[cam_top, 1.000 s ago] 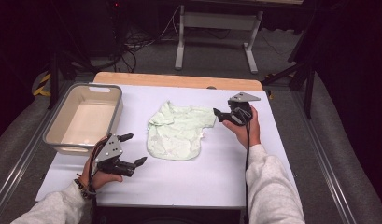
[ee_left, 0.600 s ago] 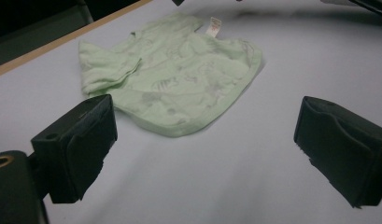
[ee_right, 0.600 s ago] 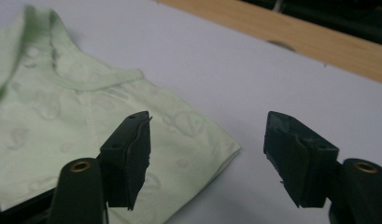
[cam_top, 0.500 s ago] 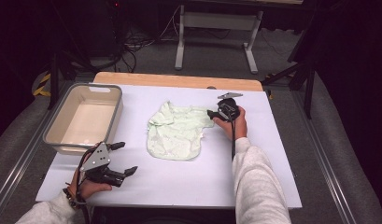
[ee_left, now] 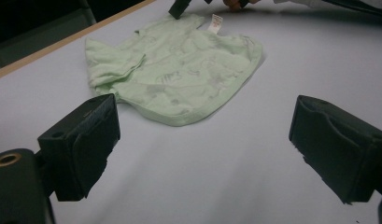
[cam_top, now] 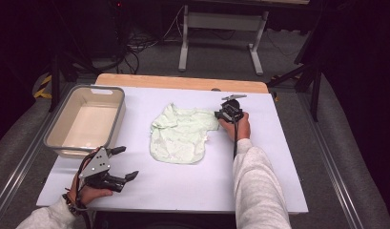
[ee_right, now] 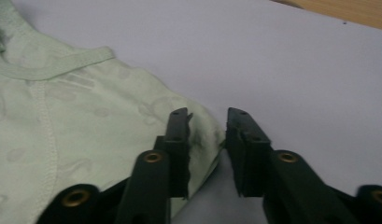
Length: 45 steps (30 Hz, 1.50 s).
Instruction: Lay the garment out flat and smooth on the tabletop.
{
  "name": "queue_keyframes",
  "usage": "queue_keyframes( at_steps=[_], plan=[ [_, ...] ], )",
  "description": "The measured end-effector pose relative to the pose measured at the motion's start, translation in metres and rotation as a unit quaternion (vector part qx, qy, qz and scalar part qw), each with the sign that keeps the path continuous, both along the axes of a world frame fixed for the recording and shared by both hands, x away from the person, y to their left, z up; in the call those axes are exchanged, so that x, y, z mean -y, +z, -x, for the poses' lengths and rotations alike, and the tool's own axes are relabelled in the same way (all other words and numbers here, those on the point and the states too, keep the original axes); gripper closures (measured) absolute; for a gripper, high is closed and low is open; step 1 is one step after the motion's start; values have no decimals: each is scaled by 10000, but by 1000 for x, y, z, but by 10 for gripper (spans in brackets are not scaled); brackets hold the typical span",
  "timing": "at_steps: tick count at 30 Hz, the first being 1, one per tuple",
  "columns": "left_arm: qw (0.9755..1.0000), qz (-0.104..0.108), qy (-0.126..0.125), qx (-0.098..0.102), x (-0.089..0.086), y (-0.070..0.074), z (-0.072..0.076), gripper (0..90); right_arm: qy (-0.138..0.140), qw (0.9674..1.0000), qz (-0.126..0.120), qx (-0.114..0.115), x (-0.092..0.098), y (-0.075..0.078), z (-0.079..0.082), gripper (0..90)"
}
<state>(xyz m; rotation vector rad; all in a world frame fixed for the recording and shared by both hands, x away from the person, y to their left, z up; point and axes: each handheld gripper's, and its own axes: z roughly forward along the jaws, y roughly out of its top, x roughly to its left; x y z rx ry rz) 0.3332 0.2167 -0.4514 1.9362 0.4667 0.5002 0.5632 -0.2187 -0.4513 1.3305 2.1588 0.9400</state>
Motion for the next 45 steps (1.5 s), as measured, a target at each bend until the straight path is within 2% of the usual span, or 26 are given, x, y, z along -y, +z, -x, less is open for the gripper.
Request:
queue_keyframes(
  at_steps=[1, 2, 8, 10, 14, 16, 20, 22, 25, 27, 28, 32, 38, 43, 45],
  plan=[
    [10000, -3, -7, -25, 0, 0, 0, 96, 34, 10000, -37, -16, -1, 0, 0, 838],
    [10000, -10, -14, -30, 1, -1, 0, 96, 53, 10000, -58, -7, -2, 0, 1, 865],
    [9999, -52, -66, -56, 1, -2, -1, 95, 5, 9999, -88, 144, -4, 1, 3, 874],
    [10000, -22, -42, -64, 0, -2, -2, 95, -13, 9996, -68, 285, -5, 7, 5, 876],
    [10000, -15, -58, -79, 1, -1, -1, 94, 33, 9979, -182, 617, -13, 20, 13, 879],
    [10000, -23, -49, -84, 2, -2, -1, 92, 122, 9971, -141, 740, -19, 26, 18, 879],
    [10000, -37, -39, -74, 2, -2, -1, 90, 465, 9953, -106, 841, -33, 34, 26, 880],
    [10000, -45, -46, -66, 2, -2, -1, 90, 634, 9937, 16, 919, -42, 36, 31, 880],
    [9999, -42, -45, -88, 2, -2, -2, 90, 910, 9916, 30, 916, -54, 38, 39, 880],
    [9999, -30, -55, -90, 2, -2, -2, 89, 998, 9909, 46, 898, -58, 38, 41, 880],
    [9999, -76, -31, -58, 3, -2, -1, 85, 1207, 9887, 181, 870, -67, 36, 45, 879],
    [9999, -85, -43, -71, 3, -3, -1, 82, 1483, 9852, 405, 756, -81, 30, 50, 878],
    [10000, -54, -14, -56, 1, -2, -2, 82, 1645, 9831, 473, 654, -94, 24, 50, 878],
    [10000, -40, 32, -36, 0, -1, -2, 82, 1747, 9812, 658, 496, -105, 16, 48, 868],
    [10000, -47, 28, -37, 0, -2, -2, 82, 1727, 9818, 630, 479, -105, 15, 48, 847]
  ],
)
